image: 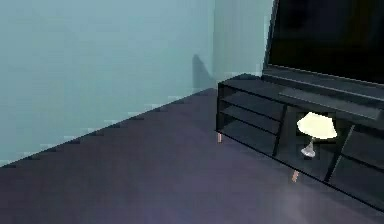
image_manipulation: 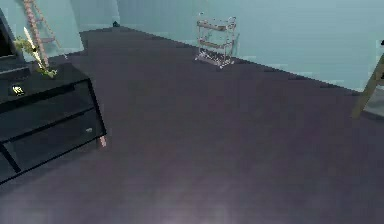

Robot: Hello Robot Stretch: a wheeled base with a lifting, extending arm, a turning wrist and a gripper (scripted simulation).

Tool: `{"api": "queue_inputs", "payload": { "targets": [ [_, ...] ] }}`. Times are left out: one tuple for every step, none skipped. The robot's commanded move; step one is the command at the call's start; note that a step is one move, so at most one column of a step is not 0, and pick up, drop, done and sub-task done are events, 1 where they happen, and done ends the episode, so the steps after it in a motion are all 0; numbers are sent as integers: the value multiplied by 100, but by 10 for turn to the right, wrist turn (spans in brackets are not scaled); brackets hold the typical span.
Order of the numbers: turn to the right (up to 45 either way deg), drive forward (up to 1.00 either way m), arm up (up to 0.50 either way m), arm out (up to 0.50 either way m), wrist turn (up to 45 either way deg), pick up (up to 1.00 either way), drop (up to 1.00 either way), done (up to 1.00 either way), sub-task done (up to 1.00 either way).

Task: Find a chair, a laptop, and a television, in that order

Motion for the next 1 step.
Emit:
{"api": "queue_inputs", "payload": {
  "targets": [
    [420,0,0,0,0,0,0,0,0]
  ]
}}
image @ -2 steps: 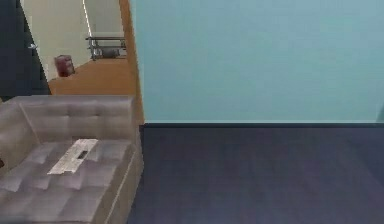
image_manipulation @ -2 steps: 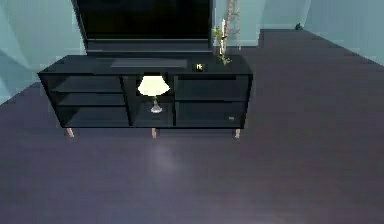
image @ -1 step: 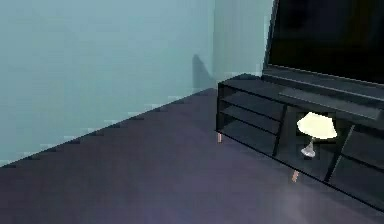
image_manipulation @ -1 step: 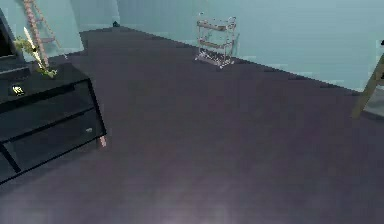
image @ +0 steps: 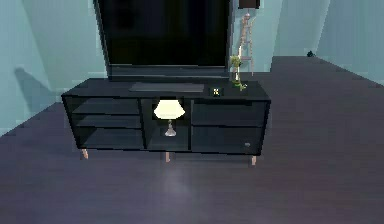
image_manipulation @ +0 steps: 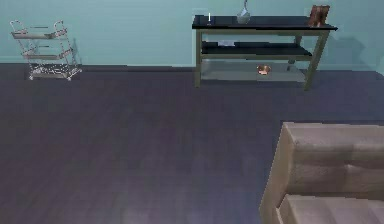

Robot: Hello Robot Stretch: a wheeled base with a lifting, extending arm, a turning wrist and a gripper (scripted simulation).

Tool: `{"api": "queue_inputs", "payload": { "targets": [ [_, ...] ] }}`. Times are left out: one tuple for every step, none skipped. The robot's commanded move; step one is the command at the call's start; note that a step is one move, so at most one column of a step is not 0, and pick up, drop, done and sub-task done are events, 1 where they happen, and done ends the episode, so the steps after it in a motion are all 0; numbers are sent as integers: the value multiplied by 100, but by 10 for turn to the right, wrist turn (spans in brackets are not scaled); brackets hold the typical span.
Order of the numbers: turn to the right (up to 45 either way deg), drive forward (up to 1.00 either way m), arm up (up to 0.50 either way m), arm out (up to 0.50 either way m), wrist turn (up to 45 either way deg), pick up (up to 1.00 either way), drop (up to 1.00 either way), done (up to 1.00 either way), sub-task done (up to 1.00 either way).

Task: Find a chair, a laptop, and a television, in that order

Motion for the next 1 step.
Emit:
{"api": "queue_inputs", "payload": {
  "targets": [
    [30,0,0,0,0,0,0,0,0]
  ]
}}
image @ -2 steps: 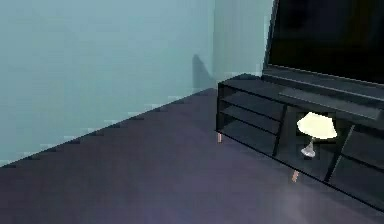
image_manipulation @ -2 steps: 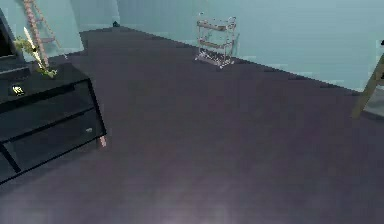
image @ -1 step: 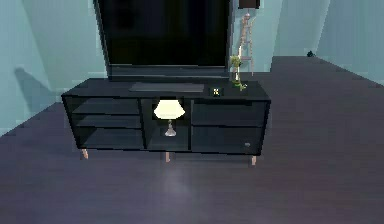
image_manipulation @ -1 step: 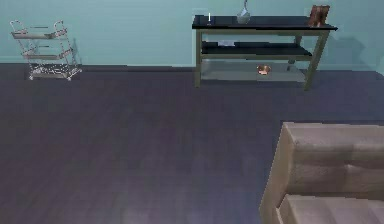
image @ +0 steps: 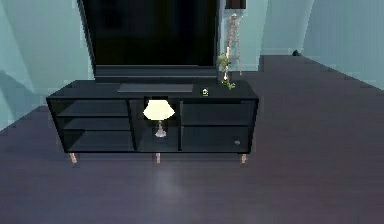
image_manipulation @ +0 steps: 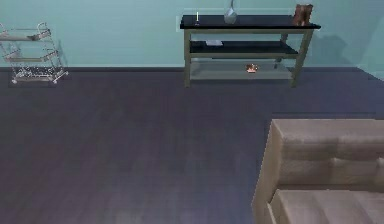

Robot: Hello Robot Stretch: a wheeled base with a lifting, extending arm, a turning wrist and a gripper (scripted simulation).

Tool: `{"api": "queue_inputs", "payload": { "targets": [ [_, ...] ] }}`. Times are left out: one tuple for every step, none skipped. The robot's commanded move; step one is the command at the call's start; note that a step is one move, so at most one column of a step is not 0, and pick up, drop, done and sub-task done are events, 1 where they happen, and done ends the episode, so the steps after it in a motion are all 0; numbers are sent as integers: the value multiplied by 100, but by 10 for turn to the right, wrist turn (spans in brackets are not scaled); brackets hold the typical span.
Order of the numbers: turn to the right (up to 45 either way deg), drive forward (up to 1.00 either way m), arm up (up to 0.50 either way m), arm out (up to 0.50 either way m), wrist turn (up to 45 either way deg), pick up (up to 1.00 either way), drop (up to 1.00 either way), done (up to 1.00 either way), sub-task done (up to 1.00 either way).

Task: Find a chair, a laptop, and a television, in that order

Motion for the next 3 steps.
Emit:
{"api": "queue_inputs", "payload": {
  "targets": [
    [0,5,0,0,0,0,0,0,0],
    [-450,0,0,0,0,0,0,0,0],
    [-420,0,0,0,0,0,0,0,0]
  ]
}}
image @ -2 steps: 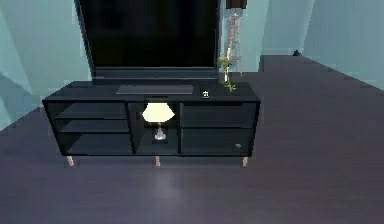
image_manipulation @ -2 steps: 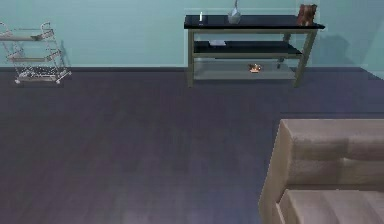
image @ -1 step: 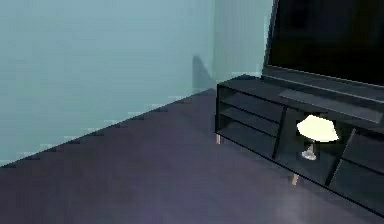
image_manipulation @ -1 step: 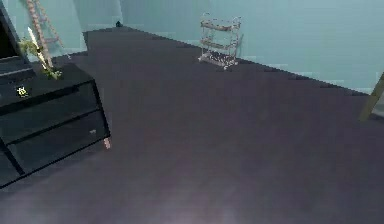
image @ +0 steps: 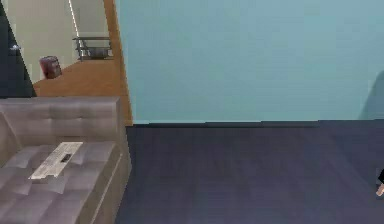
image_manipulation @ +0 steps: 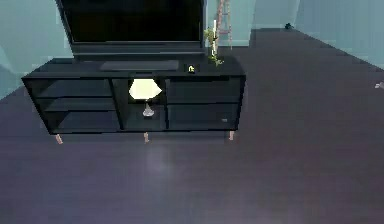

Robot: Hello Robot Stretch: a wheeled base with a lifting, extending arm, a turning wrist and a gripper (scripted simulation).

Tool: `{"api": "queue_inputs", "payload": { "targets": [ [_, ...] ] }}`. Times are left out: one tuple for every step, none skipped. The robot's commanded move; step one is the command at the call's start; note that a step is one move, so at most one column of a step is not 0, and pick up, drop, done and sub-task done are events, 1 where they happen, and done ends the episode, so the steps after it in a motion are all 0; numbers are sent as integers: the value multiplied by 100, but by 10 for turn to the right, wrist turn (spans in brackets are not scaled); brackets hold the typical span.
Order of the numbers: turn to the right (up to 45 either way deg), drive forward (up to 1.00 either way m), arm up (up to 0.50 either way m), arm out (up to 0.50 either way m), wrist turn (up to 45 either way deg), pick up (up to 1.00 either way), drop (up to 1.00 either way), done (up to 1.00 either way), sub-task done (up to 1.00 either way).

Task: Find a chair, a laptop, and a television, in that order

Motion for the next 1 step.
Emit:
{"api": "queue_inputs", "payload": {
  "targets": [
    [0,100,0,0,0,0,0,0,0]
  ]
}}
